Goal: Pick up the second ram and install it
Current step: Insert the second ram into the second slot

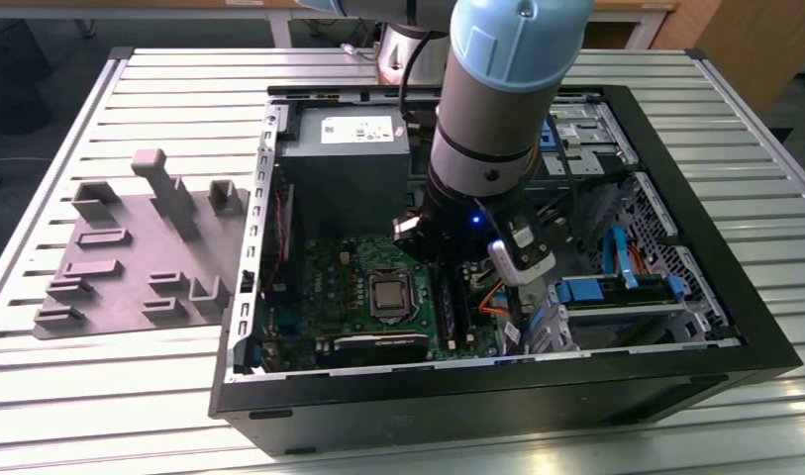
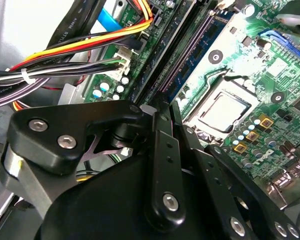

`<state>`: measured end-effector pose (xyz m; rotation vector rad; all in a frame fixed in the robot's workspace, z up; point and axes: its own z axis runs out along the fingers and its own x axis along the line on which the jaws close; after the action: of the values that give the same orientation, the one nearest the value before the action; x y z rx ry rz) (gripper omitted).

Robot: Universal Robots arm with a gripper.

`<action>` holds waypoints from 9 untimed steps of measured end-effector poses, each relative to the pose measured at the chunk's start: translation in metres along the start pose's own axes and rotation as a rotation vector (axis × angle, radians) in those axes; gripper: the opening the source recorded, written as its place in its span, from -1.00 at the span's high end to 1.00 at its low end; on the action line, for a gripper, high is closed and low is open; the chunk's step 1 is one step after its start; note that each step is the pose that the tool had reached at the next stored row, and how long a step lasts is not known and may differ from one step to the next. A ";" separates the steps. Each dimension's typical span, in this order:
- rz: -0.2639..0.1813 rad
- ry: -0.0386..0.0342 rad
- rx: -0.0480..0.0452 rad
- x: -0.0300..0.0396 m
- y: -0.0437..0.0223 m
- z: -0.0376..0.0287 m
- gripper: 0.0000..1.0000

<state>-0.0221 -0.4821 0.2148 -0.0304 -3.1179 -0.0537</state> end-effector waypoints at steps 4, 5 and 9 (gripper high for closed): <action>-0.001 0.0000 0.0002 0.0000 0.0000 0.0012 0.72; -0.001 0.0000 0.0001 0.0000 0.0000 0.0017 0.72; -0.001 0.0000 0.0002 -0.0001 -0.0002 0.0045 0.72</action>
<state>-0.0221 -0.4821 0.2103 -0.0284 -3.1179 -0.0534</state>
